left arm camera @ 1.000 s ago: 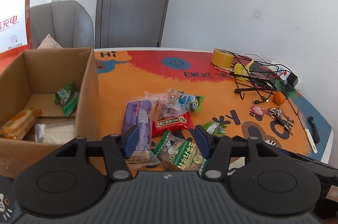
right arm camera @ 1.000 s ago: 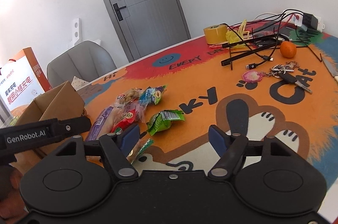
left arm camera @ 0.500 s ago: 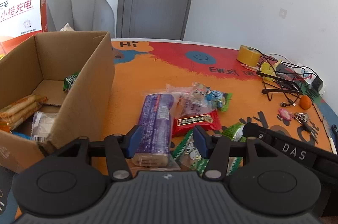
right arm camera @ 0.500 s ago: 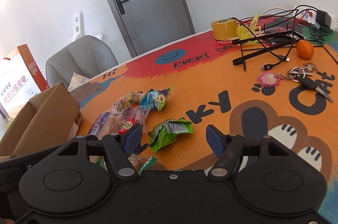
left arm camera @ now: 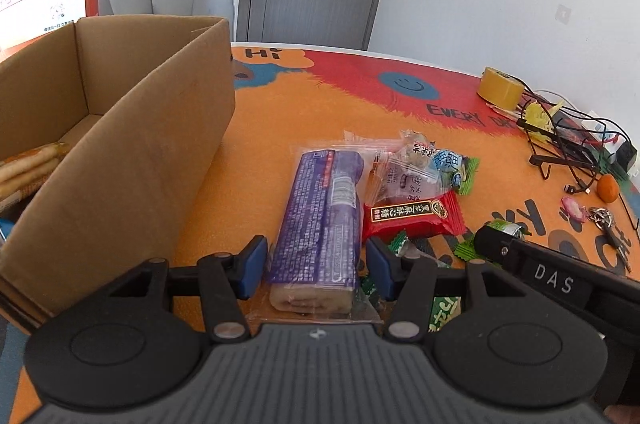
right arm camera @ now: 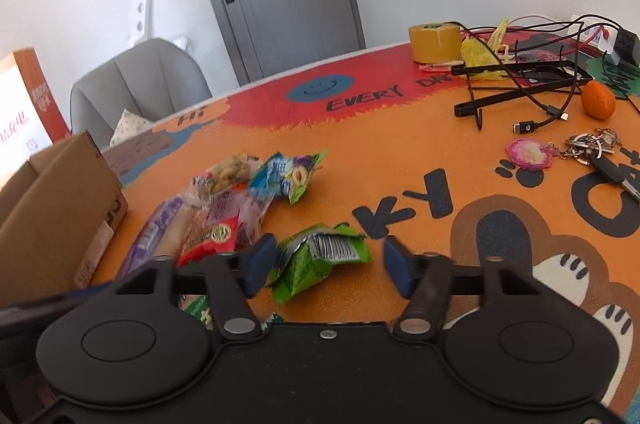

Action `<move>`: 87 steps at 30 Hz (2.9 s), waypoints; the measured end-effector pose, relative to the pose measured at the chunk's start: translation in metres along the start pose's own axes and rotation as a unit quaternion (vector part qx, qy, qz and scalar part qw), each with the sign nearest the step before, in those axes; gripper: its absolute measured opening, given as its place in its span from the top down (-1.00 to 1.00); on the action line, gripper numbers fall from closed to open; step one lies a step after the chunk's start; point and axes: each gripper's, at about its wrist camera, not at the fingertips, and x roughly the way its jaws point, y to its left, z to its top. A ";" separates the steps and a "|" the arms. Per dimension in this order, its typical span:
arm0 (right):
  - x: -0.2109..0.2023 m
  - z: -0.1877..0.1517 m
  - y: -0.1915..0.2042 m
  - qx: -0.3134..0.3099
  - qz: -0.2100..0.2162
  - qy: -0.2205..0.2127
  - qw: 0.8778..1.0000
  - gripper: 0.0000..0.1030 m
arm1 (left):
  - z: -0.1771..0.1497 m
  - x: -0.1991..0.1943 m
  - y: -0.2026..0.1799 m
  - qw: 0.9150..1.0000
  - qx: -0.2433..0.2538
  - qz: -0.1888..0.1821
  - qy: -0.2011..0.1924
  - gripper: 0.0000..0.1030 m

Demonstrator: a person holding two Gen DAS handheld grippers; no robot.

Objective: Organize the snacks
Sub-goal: 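Grasp the purple-wrapped roll with the left tool while the right tool grasps a green pack, then lift the purple roll and green pack with both tools toward the box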

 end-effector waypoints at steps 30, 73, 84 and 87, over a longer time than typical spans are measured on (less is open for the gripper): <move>-0.073 -0.019 0.009 0.008 0.001 -0.056 0.998 0.44 | -0.005 -0.061 0.018 0.996 0.000 -0.086 -0.027 0.39; -0.093 0.001 0.126 -0.037 0.119 -0.098 0.987 0.44 | 0.034 -0.143 0.118 0.989 -0.064 -0.042 -0.124 0.96; -0.090 0.001 0.141 -0.041 0.135 -0.091 0.986 0.44 | 0.036 -0.116 0.129 0.992 -0.079 -0.039 -0.087 0.87; -0.090 0.001 0.145 -0.048 0.138 -0.092 0.985 0.44 | 0.031 -0.097 0.136 0.992 -0.103 -0.041 -0.055 0.87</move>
